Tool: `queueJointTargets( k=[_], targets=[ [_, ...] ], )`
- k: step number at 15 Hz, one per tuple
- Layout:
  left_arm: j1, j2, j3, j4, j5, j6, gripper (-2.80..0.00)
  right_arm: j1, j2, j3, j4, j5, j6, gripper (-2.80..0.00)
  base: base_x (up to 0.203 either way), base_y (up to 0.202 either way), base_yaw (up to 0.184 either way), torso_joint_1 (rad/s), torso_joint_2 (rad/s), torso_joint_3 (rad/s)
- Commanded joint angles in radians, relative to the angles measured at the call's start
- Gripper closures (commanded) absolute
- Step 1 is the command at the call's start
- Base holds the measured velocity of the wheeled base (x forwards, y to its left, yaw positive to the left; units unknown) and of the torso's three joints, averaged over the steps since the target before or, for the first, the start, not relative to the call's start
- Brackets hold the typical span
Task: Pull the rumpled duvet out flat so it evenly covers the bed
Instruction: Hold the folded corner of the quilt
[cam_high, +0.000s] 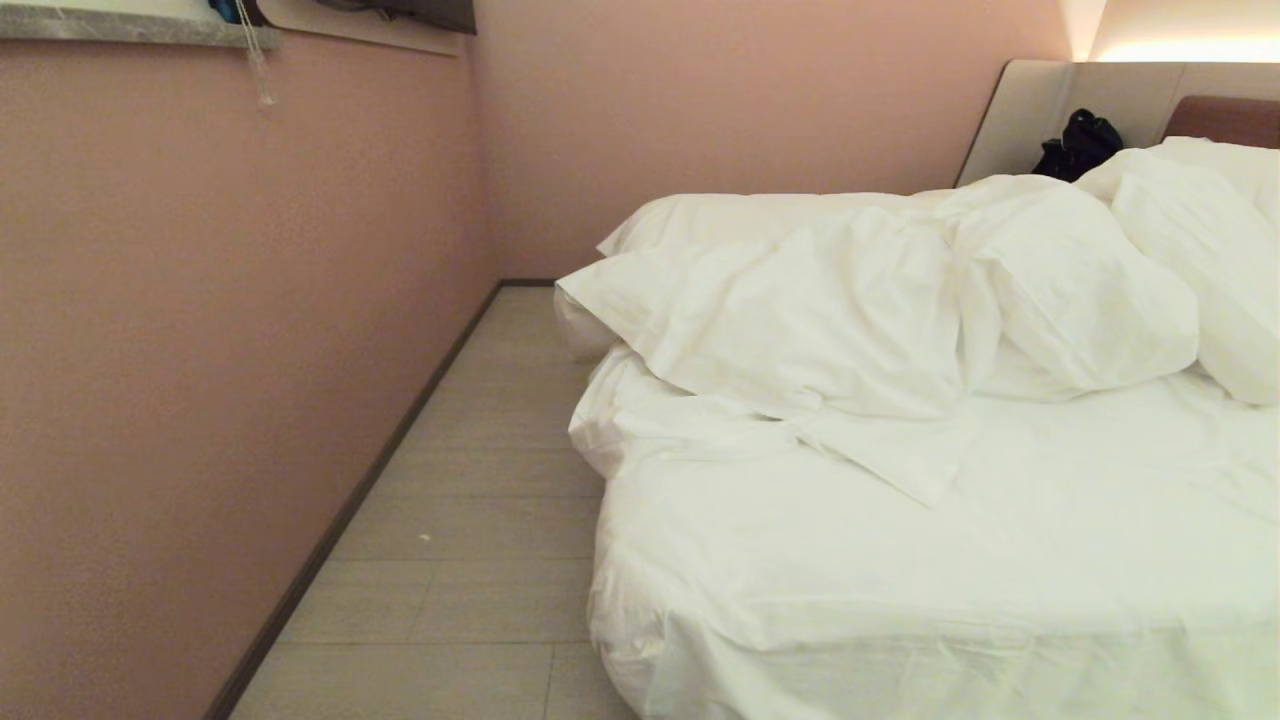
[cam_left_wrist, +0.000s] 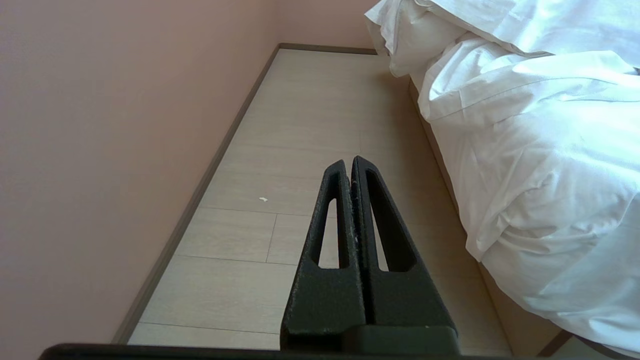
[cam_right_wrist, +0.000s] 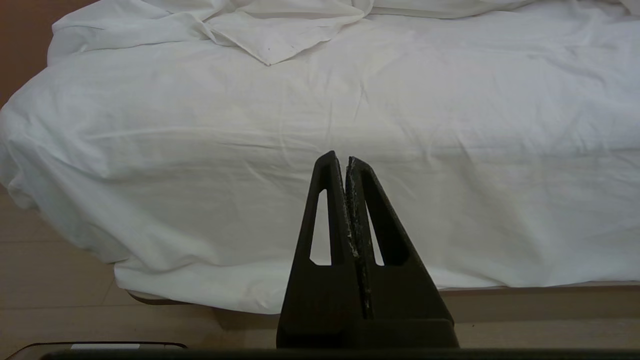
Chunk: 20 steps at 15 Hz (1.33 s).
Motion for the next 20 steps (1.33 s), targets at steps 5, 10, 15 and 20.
queueJointTargets(
  k=[5,10,15,20],
  targets=[
    [0.0,0.0,0.0,0.001,0.001,-0.003,0.0,0.0,0.0,0.0,-0.001,0.0,0.0,0.0,0.0,-0.009,0.002,0.0,0.0,0.0],
    [0.0,0.0,0.0,-0.001,0.001,0.0,0.0,0.0,0.0,0.0,-0.001,0.0,0.0,0.0,0.0,-0.17,0.004,0.002,0.0,0.004],
    [0.0,0.0,0.0,-0.001,0.001,0.0,0.0,0.0,0.0,0.0,-0.001,0.0,0.0,0.0,0.0,-0.192,0.003,0.003,0.0,0.002],
    [0.0,0.0,0.0,-0.001,0.001,0.0,0.0,0.0,0.0,0.0,-0.001,0.0,0.0,0.0,0.0,-0.193,0.001,0.002,0.0,0.005]
  ],
)
